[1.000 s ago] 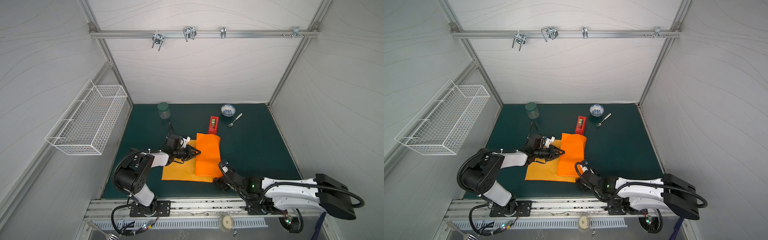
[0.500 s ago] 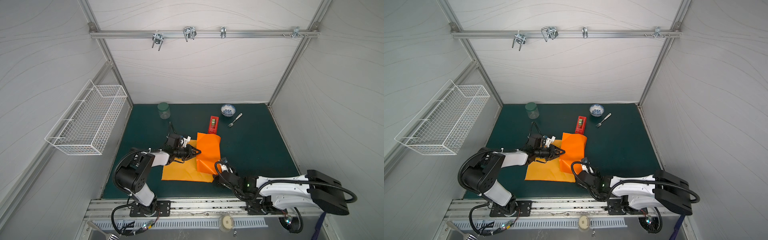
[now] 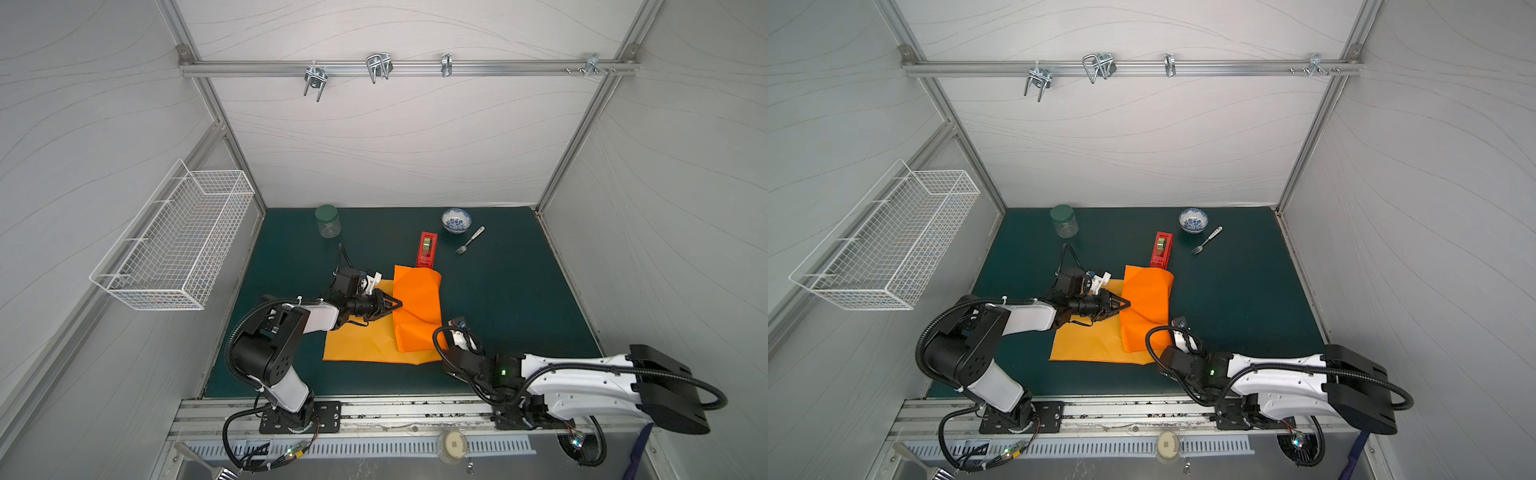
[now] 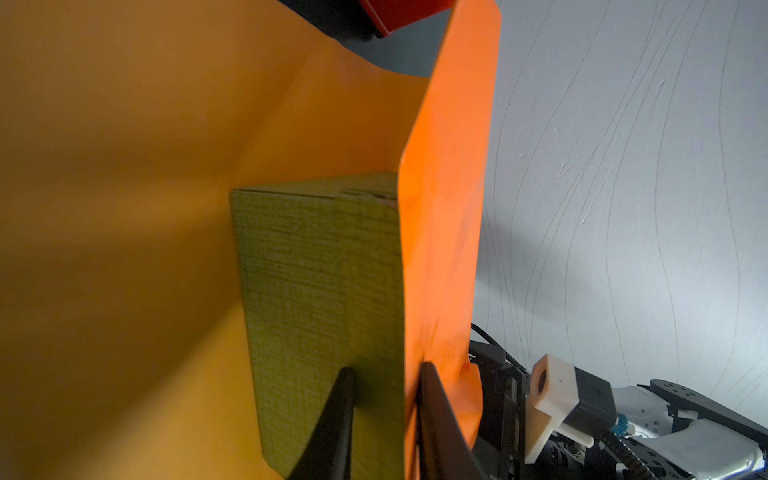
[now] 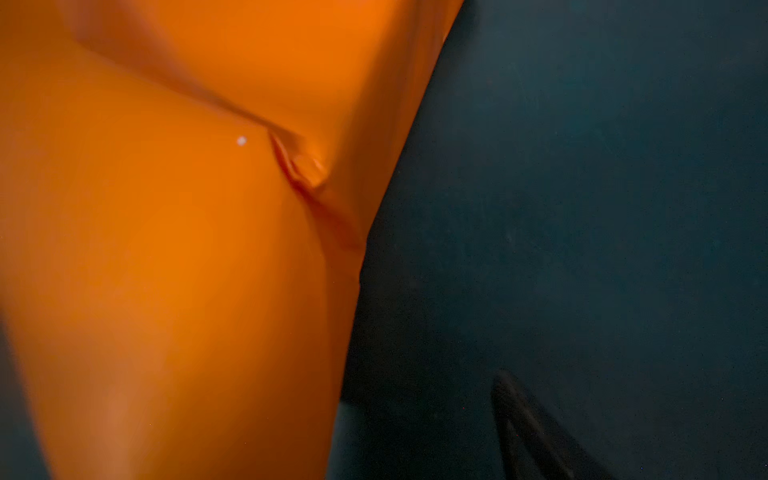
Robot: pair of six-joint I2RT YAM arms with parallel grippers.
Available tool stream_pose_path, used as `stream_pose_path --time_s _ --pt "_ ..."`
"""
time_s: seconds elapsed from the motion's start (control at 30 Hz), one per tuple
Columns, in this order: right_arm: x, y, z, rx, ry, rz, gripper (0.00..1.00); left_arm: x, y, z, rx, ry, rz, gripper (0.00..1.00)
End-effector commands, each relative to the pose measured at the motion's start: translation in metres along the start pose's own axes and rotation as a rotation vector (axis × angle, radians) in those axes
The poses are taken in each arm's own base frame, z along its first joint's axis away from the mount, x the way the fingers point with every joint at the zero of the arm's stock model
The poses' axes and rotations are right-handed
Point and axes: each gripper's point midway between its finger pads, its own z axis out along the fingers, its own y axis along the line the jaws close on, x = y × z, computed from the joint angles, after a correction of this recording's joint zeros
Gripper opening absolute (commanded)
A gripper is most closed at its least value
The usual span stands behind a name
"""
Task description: Wrap the gift box in paper
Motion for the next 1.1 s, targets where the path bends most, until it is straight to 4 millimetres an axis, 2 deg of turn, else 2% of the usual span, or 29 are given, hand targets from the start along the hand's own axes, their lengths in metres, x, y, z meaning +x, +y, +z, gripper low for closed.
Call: stream_pose_path --time_s 0.0,0.13,0.23,0.37,0.47,0.63,0.73,0.8,0.87,0.93,1.07 --pt "0.018 -0.01 -0.001 0.021 0.063 -0.016 0.69 0.031 0.082 0.0 -0.289 0.031 -0.198 0.0" --pt "0.019 -0.004 -0.004 -0.015 0.091 -0.048 0.65 0.031 0.082 0.0 -0.289 0.032 -0.199 0.0" --pt "0.018 0.008 -0.011 -0.095 0.101 -0.067 0.65 0.031 0.082 0.0 -0.289 0.033 -0.2 0.0" --pt "0.013 0.024 -0.029 -0.243 0.098 -0.107 0.76 0.03 0.08 0.0 -0.286 0.033 -0.197 0.0" --pt "0.003 0.025 -0.045 -0.319 0.089 -0.119 0.86 0.03 0.079 0.0 -0.284 0.033 -0.194 0.0" --pt "-0.027 0.034 -0.063 -0.503 0.077 -0.02 0.9 0.029 0.078 0.0 -0.281 0.031 -0.193 0.0" --pt "-0.053 0.032 -0.059 -0.589 0.094 0.124 0.87 0.03 0.08 0.001 -0.283 0.033 -0.198 0.0" --pt "-0.068 0.029 -0.05 -0.62 0.129 0.227 0.82 0.029 0.079 0.001 -0.28 0.031 -0.197 0.0" --pt "-0.077 0.03 -0.042 -0.649 0.162 0.294 0.78 0.03 0.079 0.001 -0.282 0.033 -0.198 0.0" --pt "-0.081 0.033 -0.034 -0.675 0.183 0.34 0.75 0.03 0.08 0.001 -0.282 0.033 -0.199 0.0" --pt "-0.074 0.047 -0.022 -0.756 0.244 0.4 0.74 0.03 0.079 0.002 -0.28 0.035 -0.201 0.0"
